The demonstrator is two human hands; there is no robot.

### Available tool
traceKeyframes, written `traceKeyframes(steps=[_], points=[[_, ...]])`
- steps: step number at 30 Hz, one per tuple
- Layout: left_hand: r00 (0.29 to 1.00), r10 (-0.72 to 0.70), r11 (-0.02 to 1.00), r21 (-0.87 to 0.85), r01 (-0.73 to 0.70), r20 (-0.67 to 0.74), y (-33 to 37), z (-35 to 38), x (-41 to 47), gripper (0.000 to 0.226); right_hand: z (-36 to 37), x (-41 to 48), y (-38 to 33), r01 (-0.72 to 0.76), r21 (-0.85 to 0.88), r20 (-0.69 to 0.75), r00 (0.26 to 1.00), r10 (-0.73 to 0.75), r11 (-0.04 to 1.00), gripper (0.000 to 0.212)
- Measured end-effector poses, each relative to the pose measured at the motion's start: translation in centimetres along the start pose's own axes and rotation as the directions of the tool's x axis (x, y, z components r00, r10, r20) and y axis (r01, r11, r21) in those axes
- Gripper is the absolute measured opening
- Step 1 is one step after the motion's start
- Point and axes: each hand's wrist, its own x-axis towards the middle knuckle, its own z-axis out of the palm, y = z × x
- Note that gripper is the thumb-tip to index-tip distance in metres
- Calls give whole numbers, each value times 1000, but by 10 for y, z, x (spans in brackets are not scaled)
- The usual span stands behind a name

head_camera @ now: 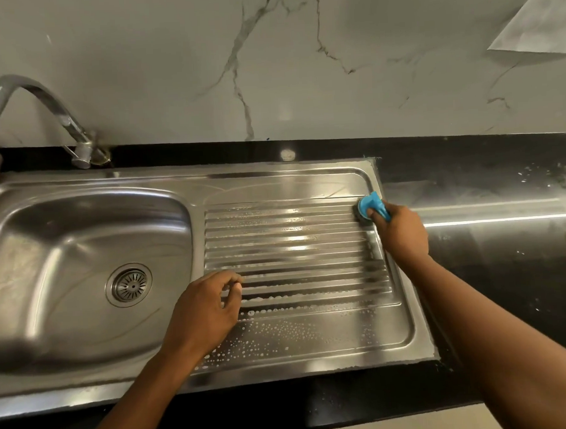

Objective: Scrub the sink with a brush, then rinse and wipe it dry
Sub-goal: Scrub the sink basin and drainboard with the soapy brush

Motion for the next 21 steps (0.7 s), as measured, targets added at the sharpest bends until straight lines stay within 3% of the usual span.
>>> traceKeyframes(steps=[7, 15, 21], points=[[999, -41, 999, 23, 42, -17, -9, -15, -1, 11, 12, 40, -38, -93, 27, 37, 995, 92, 995, 51], [997, -56, 998, 16, 57, -52, -18, -32, -10, 13, 71, -3, -133, 88, 132, 152, 982, -108, 987, 45], [991, -91, 996, 17, 93, -99, -34, -56, -25, 13, 99, -30, -191, 130, 128, 271, 949, -161, 983, 50]])
